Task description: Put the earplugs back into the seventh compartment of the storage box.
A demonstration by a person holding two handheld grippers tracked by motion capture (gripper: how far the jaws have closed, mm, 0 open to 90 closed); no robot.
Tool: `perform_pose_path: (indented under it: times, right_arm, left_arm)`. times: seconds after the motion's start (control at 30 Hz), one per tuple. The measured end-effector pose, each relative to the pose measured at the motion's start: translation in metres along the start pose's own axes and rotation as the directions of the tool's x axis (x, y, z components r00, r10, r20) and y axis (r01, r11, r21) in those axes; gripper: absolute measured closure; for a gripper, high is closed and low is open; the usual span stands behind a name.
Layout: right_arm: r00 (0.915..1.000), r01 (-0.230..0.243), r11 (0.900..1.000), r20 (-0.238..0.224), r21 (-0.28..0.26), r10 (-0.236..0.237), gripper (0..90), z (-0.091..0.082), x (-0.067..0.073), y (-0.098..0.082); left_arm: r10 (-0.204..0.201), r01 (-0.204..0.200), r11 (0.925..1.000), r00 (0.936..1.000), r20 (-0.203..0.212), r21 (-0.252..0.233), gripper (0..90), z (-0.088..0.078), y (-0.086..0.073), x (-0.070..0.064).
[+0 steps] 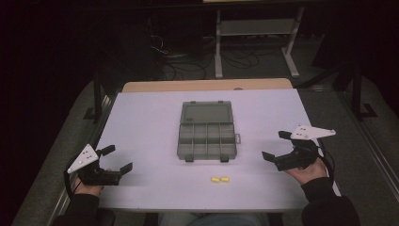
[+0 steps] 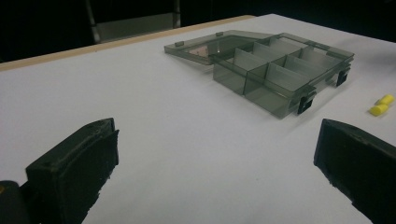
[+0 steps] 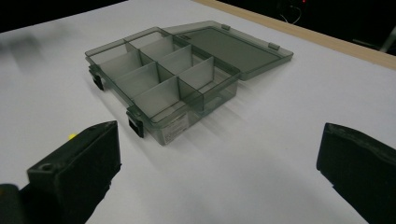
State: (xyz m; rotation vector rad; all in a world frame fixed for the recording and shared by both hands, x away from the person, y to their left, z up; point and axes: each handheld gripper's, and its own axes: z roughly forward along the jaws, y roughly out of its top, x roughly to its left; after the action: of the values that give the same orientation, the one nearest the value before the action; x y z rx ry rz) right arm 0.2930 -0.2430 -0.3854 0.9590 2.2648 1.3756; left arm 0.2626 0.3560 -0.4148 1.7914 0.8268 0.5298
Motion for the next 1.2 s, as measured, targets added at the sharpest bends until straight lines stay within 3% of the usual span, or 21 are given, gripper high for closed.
perform_pose_path:
  times: [0.23, 0.43, 0.6, 0.97, 1.2]
  right_arm:
    - [0.9992, 0.02, 0.999, -0.036, 0.027, -0.019, 0.0, 0.004, 0.007, 0.009]
    - [0.9946, 0.069, 0.996, -0.081, 0.051, -0.064, 0.0, 0.01, 0.02, 0.024]
    - [0.9856, 0.125, 0.987, -0.127, 0.101, -0.112, 0.0, 0.022, 0.034, 0.033]
    - [0.9716, 0.179, 0.97, -0.185, 0.164, -0.148, 0.0, 0.043, 0.052, 0.035]
    - [0.9564, 0.219, 0.956, -0.237, 0.194, -0.171, 0.0, 0.058, 0.067, 0.034]
  left_arm:
    - [0.002, -0.002, 0.9999, 1.0, -0.001, 0.01, 0.0, 0.0, 0.0, -0.001]
    - [0.002, -0.002, 0.9999, 1.0, 0.004, 0.012, 0.0, 0.001, -0.001, -0.001]
    - [0.012, -0.013, 0.9996, 0.9998, 0.018, 0.027, 0.0, 0.002, -0.001, -0.002]
    - [0.011, -0.012, 0.9994, 0.9997, 0.023, 0.032, 0.0, 0.003, -0.001, -0.002]
    - [0.007, -0.008, 0.9995, 0.9996, 0.026, 0.031, 0.0, 0.003, -0.001, -0.002]
